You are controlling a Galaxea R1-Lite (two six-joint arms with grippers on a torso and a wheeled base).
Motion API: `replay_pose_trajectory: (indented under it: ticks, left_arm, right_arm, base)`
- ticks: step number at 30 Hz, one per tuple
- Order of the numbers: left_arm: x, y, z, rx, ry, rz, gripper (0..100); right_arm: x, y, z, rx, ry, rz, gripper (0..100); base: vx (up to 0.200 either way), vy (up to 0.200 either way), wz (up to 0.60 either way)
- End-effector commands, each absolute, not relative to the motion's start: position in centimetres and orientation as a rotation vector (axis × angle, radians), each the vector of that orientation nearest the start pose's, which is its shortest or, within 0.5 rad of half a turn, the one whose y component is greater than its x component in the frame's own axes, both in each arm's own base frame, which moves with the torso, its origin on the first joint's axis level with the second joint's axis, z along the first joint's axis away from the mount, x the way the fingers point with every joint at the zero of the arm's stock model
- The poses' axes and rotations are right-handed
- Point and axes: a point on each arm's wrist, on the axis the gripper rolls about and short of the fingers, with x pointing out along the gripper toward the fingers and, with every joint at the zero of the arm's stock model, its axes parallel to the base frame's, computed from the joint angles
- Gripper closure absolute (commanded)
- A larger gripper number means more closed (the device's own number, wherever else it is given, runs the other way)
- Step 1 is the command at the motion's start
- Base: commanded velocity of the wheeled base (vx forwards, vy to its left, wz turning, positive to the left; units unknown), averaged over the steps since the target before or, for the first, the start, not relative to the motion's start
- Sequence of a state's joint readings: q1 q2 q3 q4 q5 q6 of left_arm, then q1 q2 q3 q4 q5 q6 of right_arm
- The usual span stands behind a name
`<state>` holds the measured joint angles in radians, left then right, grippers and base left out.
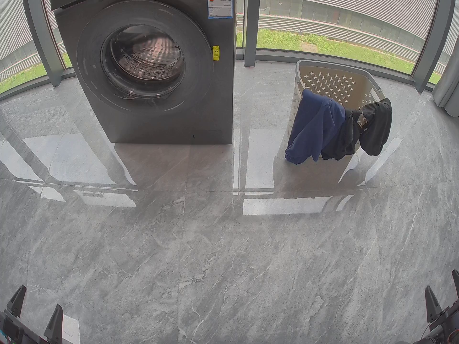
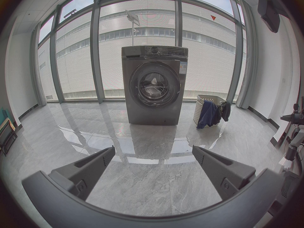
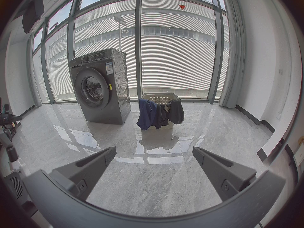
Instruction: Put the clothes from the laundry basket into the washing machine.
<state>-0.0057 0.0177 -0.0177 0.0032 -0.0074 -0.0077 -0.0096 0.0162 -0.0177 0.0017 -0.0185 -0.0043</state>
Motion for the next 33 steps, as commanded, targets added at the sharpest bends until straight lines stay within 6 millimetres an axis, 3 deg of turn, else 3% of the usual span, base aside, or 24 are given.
replay_pose_trajectory:
  ticks: [1,16,28,33]
  left_arm:
    - [-2.26,0.00,7.52,-0.008,0.006,-0.012,0]
    - [-2.26,0.00,7.52,-0.009,0.006,-0.014,0]
    - [-2.26,0.02,7.54,-0.025,0.005,-0.001,0]
    - [-2.26,0.03,7.54,-0.025,0.005,0.000,0]
  right_arm:
    - [-2.23,-0.02,7.55,-0.005,0.008,-0.028,0]
    - [-2.23,-0.02,7.55,-0.005,0.008,-0.028,0]
    - [-2.23,-0.02,7.55,-0.006,0.008,-0.028,0]
    - [-2.23,0.00,7.56,-0.006,0.006,-0.018,0]
  base:
    - [0.000,0.000,0.00]
    - [0.000,0.000,0.00]
    - [0.200,0.000,0.00]
    - [0.000,0.000,-0.36]
